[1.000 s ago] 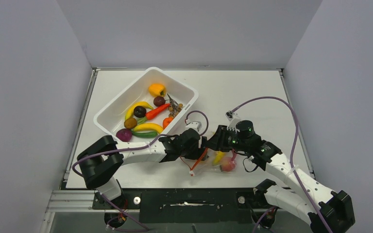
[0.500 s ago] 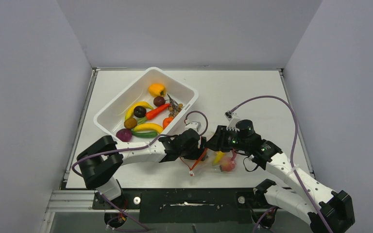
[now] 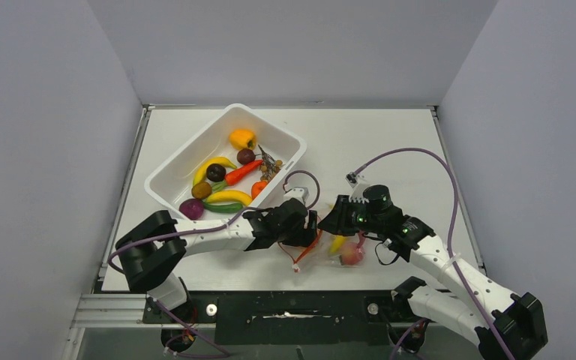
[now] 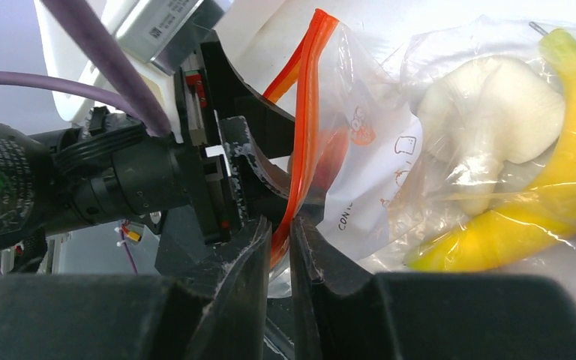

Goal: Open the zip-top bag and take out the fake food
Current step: Pick up the fake fruit from the zipper food storage bag.

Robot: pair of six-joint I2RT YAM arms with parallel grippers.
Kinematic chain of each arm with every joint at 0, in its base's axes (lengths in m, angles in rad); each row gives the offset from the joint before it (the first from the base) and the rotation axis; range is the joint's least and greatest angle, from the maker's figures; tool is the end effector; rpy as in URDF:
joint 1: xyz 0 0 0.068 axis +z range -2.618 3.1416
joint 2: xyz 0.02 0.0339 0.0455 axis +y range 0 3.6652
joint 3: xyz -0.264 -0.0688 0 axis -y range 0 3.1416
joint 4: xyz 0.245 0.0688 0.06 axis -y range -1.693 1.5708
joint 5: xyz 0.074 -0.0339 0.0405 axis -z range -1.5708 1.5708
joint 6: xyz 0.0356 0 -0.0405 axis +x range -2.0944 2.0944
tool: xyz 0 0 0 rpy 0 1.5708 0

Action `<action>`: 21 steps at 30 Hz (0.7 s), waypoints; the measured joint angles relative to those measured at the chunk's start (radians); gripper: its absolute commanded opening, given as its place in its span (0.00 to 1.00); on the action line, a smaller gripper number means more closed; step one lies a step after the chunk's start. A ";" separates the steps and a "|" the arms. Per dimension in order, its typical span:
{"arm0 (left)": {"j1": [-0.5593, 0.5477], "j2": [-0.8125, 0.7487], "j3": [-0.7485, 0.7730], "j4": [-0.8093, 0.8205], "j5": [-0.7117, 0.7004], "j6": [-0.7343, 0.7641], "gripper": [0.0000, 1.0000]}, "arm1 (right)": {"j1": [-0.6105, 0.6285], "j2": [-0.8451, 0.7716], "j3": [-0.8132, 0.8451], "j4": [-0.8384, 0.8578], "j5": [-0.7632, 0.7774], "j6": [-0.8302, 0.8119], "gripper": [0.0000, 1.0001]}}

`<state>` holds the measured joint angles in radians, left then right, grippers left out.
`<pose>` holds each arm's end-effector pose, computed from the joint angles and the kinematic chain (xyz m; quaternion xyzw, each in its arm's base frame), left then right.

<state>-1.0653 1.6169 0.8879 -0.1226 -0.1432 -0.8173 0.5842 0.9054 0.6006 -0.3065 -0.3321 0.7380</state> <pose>0.1627 -0.2835 0.1766 0.0905 0.9296 -0.2443 0.2608 0.1578 0.1183 0.2431 -0.0089 0.8782 0.3952 0.2693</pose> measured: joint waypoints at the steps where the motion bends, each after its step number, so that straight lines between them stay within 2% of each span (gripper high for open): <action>1: 0.000 -0.004 0.000 -0.004 -0.004 0.000 0.00 | 0.000 0.000 0.000 -0.002 0.000 0.000 0.15; 12: 0.000 -0.035 0.000 -0.022 -0.031 0.012 0.00 | 0.000 0.056 0.000 -0.027 0.036 -0.002 0.16; 21: 0.002 -0.001 0.061 -0.117 -0.031 0.050 0.00 | 0.000 0.091 0.000 -0.068 0.095 -0.004 0.14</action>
<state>-1.0634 1.6161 0.9493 -0.2398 -0.1738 -0.7673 0.5842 0.9962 0.6006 -0.3748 -0.2375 0.7338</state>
